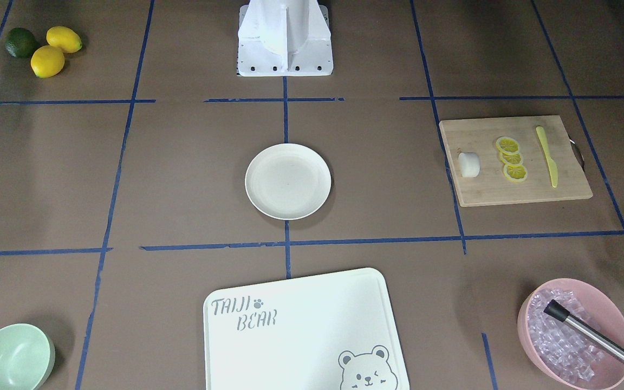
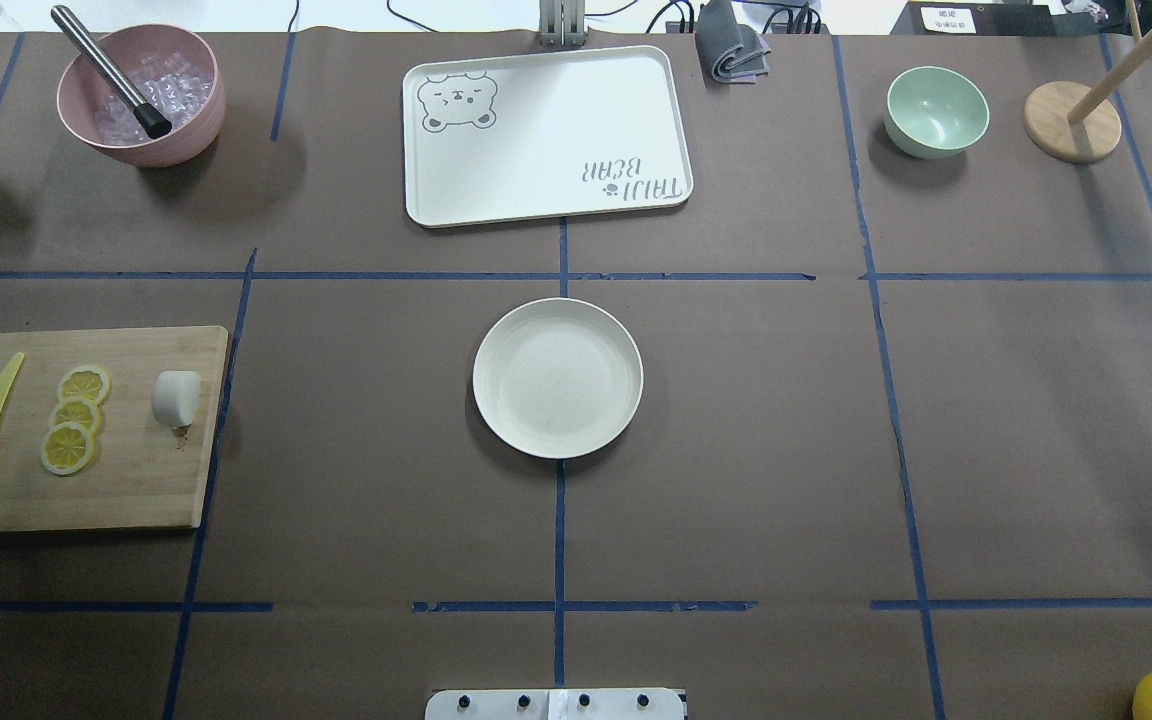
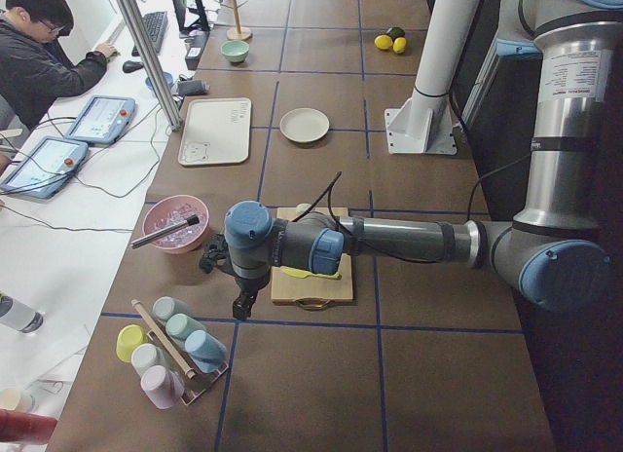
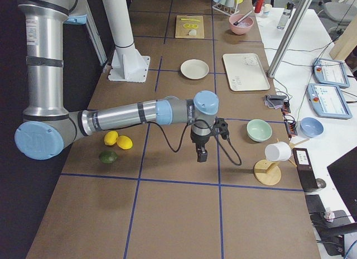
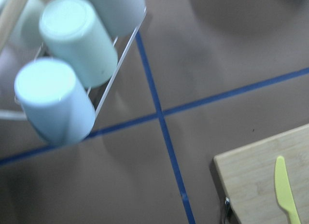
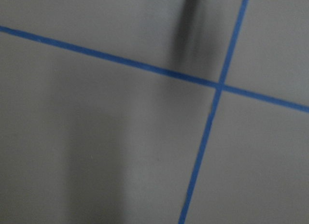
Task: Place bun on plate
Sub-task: 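Reach the left gripper to the white bun on the cutting board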
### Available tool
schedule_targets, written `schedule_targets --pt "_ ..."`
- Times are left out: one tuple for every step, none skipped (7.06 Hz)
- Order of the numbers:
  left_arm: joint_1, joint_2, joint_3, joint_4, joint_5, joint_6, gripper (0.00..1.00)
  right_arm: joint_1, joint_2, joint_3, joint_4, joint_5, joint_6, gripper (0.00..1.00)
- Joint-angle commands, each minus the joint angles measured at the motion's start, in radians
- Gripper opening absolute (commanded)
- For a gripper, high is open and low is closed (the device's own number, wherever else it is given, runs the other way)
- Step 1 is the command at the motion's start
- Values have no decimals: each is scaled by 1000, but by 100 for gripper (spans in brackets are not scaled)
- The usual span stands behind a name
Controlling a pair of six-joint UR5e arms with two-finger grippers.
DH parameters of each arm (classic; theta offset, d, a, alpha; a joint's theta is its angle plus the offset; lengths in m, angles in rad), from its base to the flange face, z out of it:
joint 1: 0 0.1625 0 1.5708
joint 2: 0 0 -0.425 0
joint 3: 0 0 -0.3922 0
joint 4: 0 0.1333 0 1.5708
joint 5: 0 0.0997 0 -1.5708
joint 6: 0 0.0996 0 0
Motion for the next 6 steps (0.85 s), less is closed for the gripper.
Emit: schedule_targets --pt "7 -3 0 -118 -3 -107 100 57 -56 5 2 13 -11 100" --pt "47 -1 -3 -193 0 -112 100 57 -49 -1 2 11 -10 100" --pt "112 2 -26 -253 0 -250 100 57 -48 2 2 11 -8 100" --pt "294 3 -87 -280 9 -463 100 57 -48 2 2 11 -8 100" --pt "425 -6 -139 -281 17 -697 100 56 -48 1 2 13 -8 100" --pt "558 -14 -217 -278 141 -898 100 56 -48 1 2 13 -8 100"
